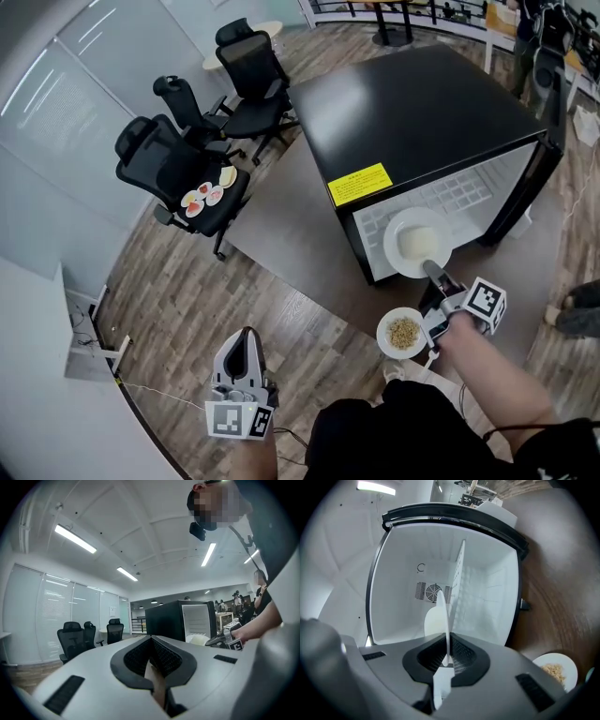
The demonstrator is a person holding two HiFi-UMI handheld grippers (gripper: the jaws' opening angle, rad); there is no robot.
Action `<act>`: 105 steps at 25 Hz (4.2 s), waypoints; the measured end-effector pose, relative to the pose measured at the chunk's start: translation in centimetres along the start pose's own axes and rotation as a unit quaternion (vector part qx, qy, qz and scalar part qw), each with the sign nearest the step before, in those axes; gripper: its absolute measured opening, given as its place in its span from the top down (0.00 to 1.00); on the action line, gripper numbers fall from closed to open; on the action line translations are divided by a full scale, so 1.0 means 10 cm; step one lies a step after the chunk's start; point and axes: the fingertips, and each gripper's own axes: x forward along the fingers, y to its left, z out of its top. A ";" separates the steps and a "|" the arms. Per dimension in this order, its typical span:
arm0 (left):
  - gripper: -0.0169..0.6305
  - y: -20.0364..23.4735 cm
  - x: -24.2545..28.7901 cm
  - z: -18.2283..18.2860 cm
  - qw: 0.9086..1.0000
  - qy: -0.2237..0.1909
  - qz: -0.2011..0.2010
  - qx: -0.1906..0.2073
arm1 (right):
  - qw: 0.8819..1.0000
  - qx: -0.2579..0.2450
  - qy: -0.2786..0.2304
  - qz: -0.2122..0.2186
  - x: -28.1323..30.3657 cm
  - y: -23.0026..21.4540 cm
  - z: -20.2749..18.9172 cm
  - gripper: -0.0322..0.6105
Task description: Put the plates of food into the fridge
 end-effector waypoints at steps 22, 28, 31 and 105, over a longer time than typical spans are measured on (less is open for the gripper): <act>0.97 0.20 0.55 -0.34 0.999 0.014 -0.024 -0.026 | 0.999 0.023 -0.002 -0.032 0.60 0.03 0.04 0.92; 0.97 0.31 0.69 -0.33 0.999 0.010 -0.030 -0.026 | 0.999 0.024 -0.003 -0.044 0.75 0.07 0.03 0.92; 0.97 0.35 0.72 -0.32 0.999 0.008 -0.032 -0.024 | 0.998 0.025 -0.006 -0.050 0.79 0.06 0.06 0.92; 0.97 -0.25 0.65 -0.15 0.998 0.024 -0.052 0.002 | 0.986 -0.115 0.076 -0.089 0.38 -0.13 0.13 0.69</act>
